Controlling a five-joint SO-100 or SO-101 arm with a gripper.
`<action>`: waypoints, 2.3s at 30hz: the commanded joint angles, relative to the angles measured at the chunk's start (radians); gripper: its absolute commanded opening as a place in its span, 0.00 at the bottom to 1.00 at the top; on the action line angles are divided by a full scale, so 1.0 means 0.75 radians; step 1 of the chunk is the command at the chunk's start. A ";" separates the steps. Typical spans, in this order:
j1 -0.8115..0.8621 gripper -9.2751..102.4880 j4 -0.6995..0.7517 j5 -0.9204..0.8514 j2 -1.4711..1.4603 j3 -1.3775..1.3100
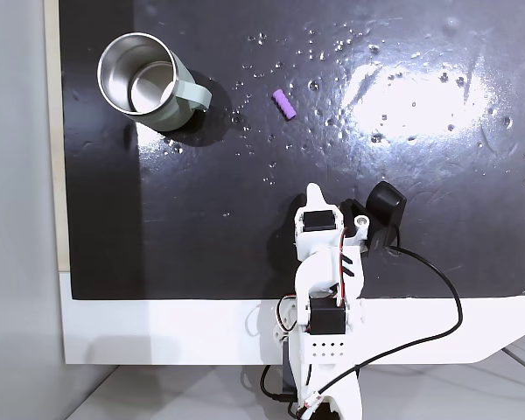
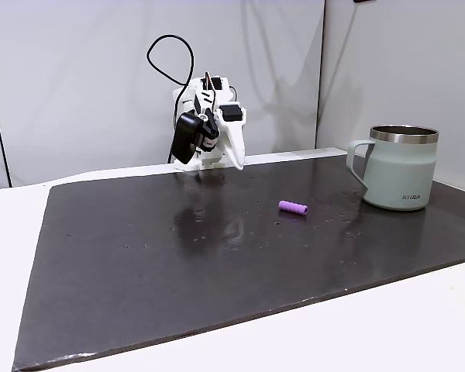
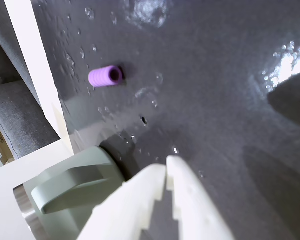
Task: Grasp a pengrip and put it in the cup.
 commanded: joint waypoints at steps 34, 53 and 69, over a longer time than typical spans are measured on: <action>-0.057 0.08 0.031 -1.403 -1.225 -1.237; -0.022 0.08 -0.037 -2.166 -2.231 -1.794; -0.119 0.32 0.205 -2.197 -2.675 -2.244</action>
